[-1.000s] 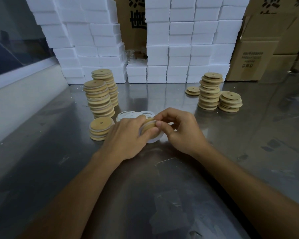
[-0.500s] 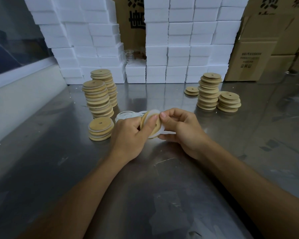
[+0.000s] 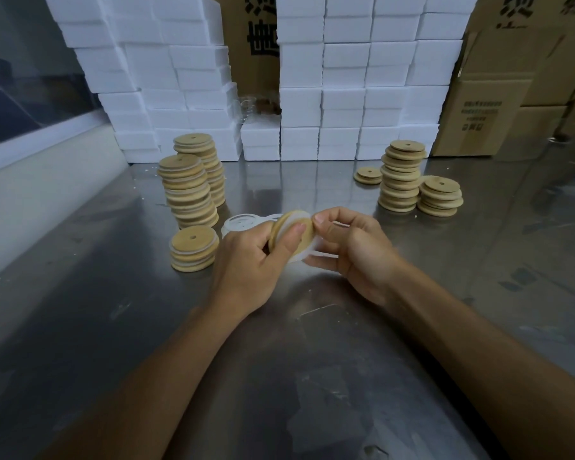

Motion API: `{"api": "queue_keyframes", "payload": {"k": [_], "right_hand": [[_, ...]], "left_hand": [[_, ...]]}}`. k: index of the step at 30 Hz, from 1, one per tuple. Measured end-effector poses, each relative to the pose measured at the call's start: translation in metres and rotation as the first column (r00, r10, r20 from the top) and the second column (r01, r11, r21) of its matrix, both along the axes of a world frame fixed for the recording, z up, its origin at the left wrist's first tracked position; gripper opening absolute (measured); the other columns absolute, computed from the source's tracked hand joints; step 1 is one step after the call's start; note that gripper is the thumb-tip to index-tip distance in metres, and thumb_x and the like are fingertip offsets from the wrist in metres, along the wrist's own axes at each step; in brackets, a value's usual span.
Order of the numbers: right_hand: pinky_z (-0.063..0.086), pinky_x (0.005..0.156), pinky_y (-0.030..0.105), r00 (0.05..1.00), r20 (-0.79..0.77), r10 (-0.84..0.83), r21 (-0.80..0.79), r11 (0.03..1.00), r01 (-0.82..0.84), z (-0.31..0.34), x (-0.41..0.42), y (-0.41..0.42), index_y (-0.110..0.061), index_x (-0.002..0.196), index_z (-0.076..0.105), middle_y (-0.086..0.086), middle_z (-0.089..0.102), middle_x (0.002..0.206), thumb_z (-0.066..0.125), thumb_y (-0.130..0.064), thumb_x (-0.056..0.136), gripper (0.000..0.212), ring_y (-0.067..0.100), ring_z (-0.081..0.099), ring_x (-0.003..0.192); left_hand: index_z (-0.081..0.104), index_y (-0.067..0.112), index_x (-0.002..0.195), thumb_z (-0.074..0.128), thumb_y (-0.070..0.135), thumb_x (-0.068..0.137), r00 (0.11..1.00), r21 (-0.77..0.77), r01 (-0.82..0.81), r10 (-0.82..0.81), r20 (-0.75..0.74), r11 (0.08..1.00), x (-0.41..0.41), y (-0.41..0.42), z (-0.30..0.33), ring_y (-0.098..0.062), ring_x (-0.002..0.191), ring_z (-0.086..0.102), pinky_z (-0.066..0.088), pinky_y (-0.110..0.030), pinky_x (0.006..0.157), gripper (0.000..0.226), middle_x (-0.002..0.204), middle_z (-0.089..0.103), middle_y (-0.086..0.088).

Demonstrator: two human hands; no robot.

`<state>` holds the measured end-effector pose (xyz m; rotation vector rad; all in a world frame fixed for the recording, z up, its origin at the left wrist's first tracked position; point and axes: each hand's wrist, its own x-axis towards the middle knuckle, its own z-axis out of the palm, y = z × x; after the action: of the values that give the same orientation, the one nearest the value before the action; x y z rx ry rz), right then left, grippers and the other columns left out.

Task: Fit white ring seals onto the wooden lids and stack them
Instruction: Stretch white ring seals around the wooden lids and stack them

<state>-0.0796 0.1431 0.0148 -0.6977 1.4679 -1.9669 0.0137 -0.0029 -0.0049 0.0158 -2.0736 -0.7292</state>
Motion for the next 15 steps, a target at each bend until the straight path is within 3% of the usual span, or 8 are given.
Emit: {"api": "queue_keyframes", "payload": {"k": [2,4,7,10,15], "right_hand": [[0.060,0.070,0.037,0.998,-0.048,-0.034,0.001,0.999,0.034,-0.002,0.003,-0.003,-0.018,0.076,0.065,0.006,0.072,0.082,0.061,-0.013,0.096,0.021,0.019,0.071,0.077],[0.061,0.067,0.036,0.969,-0.200,-0.143,-0.006,0.989,0.145,-0.005,0.005,-0.006,-0.013,0.080,0.060,0.007,0.070,0.077,0.060,-0.008,0.096,0.017,0.016,0.069,0.072],[0.060,0.060,0.033,0.857,-0.441,-0.267,-0.020,0.958,0.288,-0.008,0.005,-0.008,-0.013,0.080,0.059,0.010,0.066,0.074,0.062,-0.002,0.093,0.018,0.016,0.068,0.065],[0.061,0.059,0.040,0.754,-0.584,-0.300,-0.010,0.932,0.363,-0.011,0.004,-0.008,-0.013,0.079,0.059,0.007,0.066,0.073,0.065,-0.003,0.091,0.017,0.021,0.069,0.065],[0.059,0.065,0.050,0.709,-0.649,-0.278,0.026,0.922,0.386,-0.014,0.001,-0.008,-0.016,0.080,0.061,0.002,0.069,0.074,0.067,-0.008,0.090,0.015,0.021,0.070,0.071]], "left_hand": [[0.053,0.014,0.064,0.055,0.044,0.094,1.000,-0.009,0.000,0.001,0.024,1.000,0.000,0.000,0.000,-0.017,0.055,0.045,0.037,-0.025,0.052,0.042,0.054,0.046,0.003],[0.061,0.021,0.082,0.057,0.042,0.094,0.999,-0.027,-0.019,0.020,0.050,0.999,-0.001,0.000,0.000,-0.011,0.064,0.050,0.037,-0.014,0.059,0.024,0.067,0.054,0.010],[0.068,0.020,0.105,0.064,0.037,0.088,0.996,0.002,-0.084,0.084,0.034,0.996,-0.003,-0.002,0.000,-0.009,0.069,0.053,0.045,-0.024,0.064,0.024,0.086,0.060,0.012],[0.072,0.018,0.097,0.071,0.033,0.081,0.995,0.044,-0.095,0.095,-0.002,0.995,-0.003,-0.003,0.000,-0.009,0.070,0.060,0.052,-0.032,0.065,0.022,0.087,0.068,0.010],[0.074,0.016,0.082,0.074,0.024,0.077,0.996,0.135,-0.083,0.087,-0.022,0.987,-0.005,-0.003,-0.002,-0.011,0.073,0.069,0.057,-0.041,0.068,0.009,0.084,0.073,0.008]]}}
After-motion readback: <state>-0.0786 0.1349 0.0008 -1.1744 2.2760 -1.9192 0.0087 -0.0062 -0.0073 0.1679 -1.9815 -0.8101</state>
